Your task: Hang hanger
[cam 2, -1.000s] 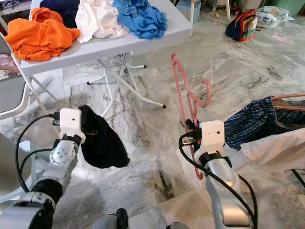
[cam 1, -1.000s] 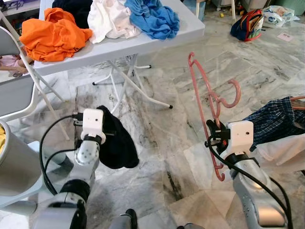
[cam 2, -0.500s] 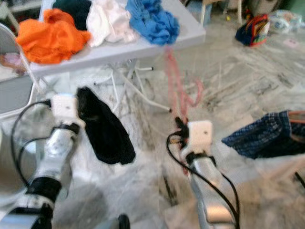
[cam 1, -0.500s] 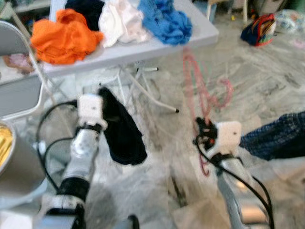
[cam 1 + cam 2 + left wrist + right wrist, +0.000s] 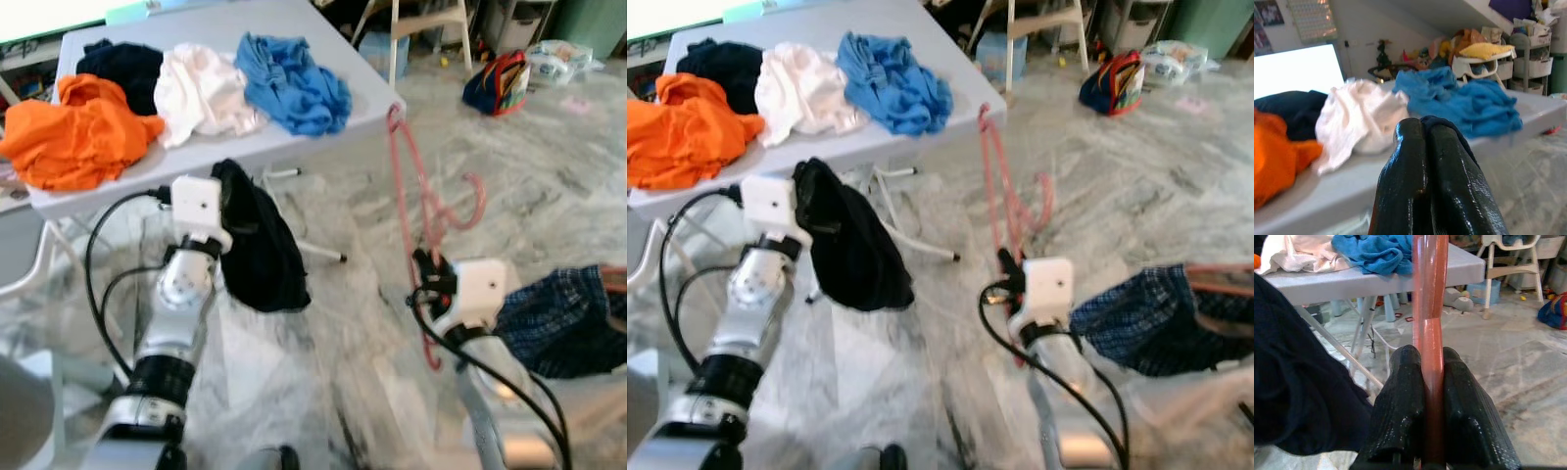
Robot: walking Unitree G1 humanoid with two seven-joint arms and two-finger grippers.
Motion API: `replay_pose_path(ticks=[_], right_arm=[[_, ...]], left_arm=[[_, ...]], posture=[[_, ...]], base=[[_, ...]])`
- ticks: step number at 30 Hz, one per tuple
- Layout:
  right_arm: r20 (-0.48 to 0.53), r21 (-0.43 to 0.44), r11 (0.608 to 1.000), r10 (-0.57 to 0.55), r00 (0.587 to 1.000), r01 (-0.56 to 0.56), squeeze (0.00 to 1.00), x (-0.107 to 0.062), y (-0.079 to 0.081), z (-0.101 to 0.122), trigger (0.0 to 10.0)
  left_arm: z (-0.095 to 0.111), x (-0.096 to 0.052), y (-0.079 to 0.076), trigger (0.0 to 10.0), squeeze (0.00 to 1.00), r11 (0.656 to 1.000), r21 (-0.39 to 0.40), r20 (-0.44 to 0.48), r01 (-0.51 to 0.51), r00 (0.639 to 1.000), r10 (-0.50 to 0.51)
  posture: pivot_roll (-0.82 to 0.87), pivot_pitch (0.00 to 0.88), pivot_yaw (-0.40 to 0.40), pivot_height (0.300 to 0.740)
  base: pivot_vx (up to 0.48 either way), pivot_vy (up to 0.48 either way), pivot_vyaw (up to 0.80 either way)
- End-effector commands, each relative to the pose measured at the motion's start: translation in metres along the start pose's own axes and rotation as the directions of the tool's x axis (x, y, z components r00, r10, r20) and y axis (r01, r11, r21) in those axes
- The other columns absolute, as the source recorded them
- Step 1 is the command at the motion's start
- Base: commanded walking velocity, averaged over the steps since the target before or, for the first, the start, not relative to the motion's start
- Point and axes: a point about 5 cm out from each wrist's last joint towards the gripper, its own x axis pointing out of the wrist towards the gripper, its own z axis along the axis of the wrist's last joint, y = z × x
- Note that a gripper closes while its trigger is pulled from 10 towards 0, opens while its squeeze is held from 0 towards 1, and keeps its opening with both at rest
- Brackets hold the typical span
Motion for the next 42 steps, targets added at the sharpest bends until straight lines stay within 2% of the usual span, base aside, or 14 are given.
replay_pose_path(ticks=[1, 6, 12, 29, 42], right_arm=[[0.018, -0.012, 1.000, -0.006, 1.000, 0.006, 0.00, -0.001, -0.005, 0.003, 10.0], [0.020, -0.005, 1.000, -0.008, 1.000, 0.008, 0.00, 0.000, -0.005, 0.003, 10.0], [0.018, 0.002, 1.000, -0.009, 1.000, 0.008, 0.00, 0.001, -0.005, 0.002, 10.0], [0.023, 0.000, 1.000, -0.008, 1.000, 0.008, 0.00, 0.001, -0.004, 0.002, 10.0], [0.007, -0.007, 1.000, -0.001, 1.000, 0.001, 0.00, -0.001, -0.005, -0.002, 10.0]], left_arm=[[0.014, 0.006, -0.002, 0.0, 0.00, 1.000, -0.001, 0.055, -0.004, 0.998, 0.004], [0.014, 0.007, -0.001, 0.0, 0.00, 1.000, 0.000, 0.055, -0.003, 0.998, 0.003], [0.017, 0.009, 0.000, 0.0, 0.00, 1.000, -0.001, 0.061, -0.007, 0.998, 0.007], [0.046, 0.028, 0.001, 0.0, 0.00, 1.000, -0.007, 0.150, 0.002, 0.989, -0.001], [0.047, 0.027, 0.000, 0.0, 0.00, 1.000, -0.010, 0.157, -0.013, 0.987, 0.015]], posture=[[-0.05, 0.146, 0.065, 0.740], [-0.05, 0.142, 0.063, 0.740], [-0.05, 0.138, 0.062, 0.740], [-0.05, 0.143, 0.066, 0.740], [-0.06, 0.148, 0.062, 0.740]], base=[[0.420, 0.000, 0.71], [0.418, 0.000, 0.63], [0.411, 0.000, 0.00], [0.417, 0.000, 0.00], [0.428, 0.000, 0.00]])
